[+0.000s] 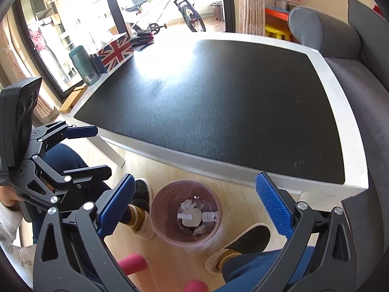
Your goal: Collect trash
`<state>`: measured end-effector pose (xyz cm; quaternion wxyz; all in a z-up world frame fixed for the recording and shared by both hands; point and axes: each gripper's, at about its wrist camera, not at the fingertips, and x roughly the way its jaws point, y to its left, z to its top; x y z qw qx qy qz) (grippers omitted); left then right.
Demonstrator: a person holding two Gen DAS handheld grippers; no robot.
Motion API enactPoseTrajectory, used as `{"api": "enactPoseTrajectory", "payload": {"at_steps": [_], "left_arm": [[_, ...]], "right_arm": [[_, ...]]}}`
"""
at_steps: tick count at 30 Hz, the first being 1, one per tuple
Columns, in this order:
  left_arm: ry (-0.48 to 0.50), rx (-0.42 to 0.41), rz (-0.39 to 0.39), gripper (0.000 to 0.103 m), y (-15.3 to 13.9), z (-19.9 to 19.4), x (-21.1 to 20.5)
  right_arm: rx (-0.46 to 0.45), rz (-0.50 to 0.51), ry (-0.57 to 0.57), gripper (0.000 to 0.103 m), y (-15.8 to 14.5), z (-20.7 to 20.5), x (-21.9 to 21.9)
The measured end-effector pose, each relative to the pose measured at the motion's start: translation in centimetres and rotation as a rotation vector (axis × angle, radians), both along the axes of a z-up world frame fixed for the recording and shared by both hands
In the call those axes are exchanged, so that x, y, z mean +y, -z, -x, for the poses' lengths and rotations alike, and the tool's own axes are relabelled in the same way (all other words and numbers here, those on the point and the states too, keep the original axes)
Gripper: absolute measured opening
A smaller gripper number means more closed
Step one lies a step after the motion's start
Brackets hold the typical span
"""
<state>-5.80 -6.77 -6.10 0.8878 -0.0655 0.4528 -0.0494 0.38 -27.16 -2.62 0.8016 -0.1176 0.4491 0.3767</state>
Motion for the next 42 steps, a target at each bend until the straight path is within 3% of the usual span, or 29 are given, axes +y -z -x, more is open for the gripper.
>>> {"api": "enactPoseTrajectory", "payload": {"at_steps": [17,29,40,42], "left_arm": [[-0.042,-0.1,-0.071,0.096,-5.4,-4.4,3.7],[-0.052,-0.152,-0.082,0.097,-7.8,-7.0,5.6],[-0.073,-0.136,0.004,0.097,-7.4,-7.5,6.9],[-0.101,-0.137,-0.02,0.097,-7.4,-7.4,7.0]], "right_arm": [[-0.119,-0.052,-0.002,0.1,-6.3,-6.5,4.2],[-0.144,-0.066,0.002,0.1,-7.8,-8.7,5.3],[-0.145,-0.058,0.002,0.1,-7.7,-9.0,5.6],[-0.145,-0.059,0.0,0.1,-7.7,-9.0,5.6]]}}
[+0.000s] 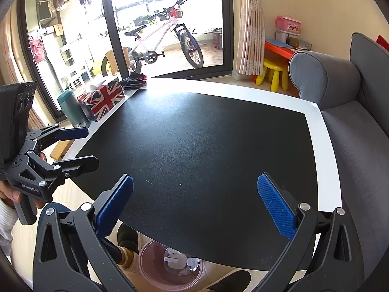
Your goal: Collect trash
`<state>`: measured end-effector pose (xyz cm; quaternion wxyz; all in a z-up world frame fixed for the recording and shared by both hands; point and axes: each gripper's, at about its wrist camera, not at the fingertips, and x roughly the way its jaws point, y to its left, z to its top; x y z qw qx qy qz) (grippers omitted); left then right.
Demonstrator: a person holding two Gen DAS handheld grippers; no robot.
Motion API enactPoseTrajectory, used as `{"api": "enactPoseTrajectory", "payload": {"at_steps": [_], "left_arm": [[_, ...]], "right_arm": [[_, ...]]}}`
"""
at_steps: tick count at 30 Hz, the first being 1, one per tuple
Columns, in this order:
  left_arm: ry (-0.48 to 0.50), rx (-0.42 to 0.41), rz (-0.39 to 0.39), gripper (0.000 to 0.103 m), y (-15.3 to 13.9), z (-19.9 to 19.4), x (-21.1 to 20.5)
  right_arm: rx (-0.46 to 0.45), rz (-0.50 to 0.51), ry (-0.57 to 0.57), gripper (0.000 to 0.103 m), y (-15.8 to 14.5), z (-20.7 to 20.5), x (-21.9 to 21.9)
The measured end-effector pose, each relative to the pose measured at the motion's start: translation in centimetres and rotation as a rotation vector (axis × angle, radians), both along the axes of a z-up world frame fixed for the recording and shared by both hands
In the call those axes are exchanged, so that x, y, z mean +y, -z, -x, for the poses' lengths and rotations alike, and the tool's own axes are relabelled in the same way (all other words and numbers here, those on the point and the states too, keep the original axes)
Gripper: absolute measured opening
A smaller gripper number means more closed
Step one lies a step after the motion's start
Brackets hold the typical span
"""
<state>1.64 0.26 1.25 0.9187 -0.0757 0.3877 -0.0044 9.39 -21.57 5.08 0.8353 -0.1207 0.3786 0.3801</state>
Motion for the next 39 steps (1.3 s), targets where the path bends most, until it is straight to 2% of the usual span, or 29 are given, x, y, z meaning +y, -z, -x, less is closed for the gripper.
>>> {"api": "enactPoseTrajectory", "payload": {"at_steps": [15,39], "left_arm": [[-0.009,0.0,-0.035,0.097,-0.19,0.1,-0.15],[-0.003,0.004,-0.042,0.097,-0.01,-0.06,-0.33]], "right_arm": [[0.002,0.008,-0.008,0.1,0.09,-0.02,0.76],[0.004,0.011,-0.008,0.1,0.05,-0.05,0.87]]}}
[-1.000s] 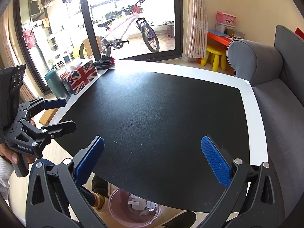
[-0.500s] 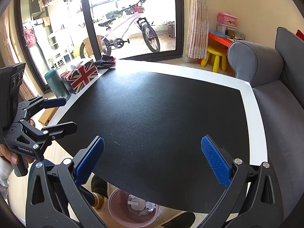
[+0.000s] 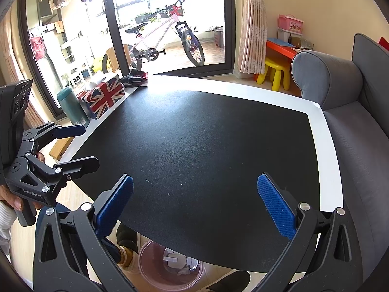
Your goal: Collect trash
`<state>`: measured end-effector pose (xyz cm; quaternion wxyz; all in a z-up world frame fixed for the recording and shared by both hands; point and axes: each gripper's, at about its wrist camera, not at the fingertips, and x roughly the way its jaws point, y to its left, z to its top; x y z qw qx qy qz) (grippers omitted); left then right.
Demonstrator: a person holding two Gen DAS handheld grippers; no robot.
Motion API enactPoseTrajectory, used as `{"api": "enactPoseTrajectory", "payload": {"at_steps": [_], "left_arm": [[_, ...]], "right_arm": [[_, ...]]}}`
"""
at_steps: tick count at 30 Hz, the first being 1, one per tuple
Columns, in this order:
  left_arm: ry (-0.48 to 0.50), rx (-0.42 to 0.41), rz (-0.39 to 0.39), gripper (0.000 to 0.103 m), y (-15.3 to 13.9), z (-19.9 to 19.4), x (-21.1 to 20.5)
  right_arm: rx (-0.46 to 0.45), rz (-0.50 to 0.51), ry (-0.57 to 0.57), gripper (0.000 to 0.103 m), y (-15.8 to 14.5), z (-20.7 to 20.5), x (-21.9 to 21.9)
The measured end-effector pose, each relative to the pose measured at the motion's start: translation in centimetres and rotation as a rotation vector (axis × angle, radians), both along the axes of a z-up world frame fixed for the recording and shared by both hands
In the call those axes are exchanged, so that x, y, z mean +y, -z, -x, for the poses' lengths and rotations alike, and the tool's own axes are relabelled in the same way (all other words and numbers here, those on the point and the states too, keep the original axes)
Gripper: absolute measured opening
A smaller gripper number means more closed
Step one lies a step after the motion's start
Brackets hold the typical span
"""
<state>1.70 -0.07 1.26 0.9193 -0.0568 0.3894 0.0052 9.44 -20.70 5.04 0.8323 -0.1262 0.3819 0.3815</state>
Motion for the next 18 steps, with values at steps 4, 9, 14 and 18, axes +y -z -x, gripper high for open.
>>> {"api": "enactPoseTrajectory", "payload": {"at_steps": [4,9,14,18], "left_arm": [[0.001,-0.001,0.001,0.097,0.0,-0.01,-0.05],[0.003,-0.001,0.001,0.097,0.02,-0.06,-0.12],[0.006,-0.001,0.001,0.097,0.03,-0.05,-0.22],[0.008,-0.003,0.001,0.097,-0.01,-0.15,-0.27]], "right_arm": [[0.0,-0.001,0.001,0.1,0.0,-0.03,-0.04],[0.0,0.0,0.0,0.1,0.02,-0.04,-0.04],[0.001,0.001,0.001,0.1,0.08,-0.07,-0.05],[0.001,0.0,0.0,0.1,0.07,-0.11,-0.06]]}}
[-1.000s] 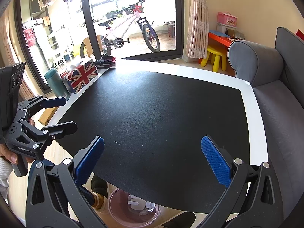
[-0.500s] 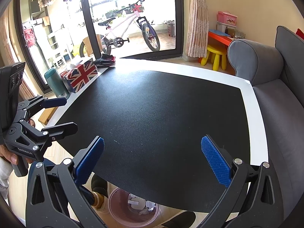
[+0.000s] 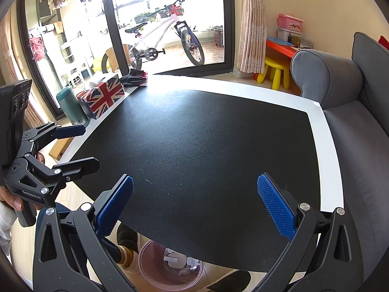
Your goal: Collect trash
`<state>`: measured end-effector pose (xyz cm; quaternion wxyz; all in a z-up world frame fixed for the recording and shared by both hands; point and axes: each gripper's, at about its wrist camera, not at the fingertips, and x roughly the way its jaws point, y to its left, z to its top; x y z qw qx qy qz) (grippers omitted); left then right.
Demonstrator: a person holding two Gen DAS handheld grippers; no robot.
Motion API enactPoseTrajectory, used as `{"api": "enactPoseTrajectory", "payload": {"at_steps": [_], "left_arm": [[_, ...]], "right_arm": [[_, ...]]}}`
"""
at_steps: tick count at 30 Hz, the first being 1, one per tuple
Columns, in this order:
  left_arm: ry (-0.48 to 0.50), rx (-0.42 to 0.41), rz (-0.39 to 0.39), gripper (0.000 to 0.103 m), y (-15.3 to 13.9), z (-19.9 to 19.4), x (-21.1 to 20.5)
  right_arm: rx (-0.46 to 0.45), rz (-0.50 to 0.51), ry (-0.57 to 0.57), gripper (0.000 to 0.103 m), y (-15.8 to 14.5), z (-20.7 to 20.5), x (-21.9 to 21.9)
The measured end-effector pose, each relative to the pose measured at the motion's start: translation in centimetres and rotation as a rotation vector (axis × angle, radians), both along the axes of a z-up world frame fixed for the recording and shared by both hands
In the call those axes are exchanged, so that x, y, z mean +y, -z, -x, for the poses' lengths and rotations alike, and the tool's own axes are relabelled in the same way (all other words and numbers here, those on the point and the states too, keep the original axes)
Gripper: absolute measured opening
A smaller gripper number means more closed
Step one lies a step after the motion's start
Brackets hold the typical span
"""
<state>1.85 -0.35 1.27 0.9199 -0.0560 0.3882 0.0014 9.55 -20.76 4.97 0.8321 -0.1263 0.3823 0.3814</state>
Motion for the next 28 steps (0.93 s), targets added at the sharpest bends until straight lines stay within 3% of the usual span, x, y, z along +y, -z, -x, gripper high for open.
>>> {"api": "enactPoseTrajectory", "payload": {"at_steps": [28], "left_arm": [[0.003,0.018,-0.027,0.097,0.16,-0.4,-0.71]], "right_arm": [[0.0,0.001,0.0,0.1,-0.02,-0.07,0.03]]}}
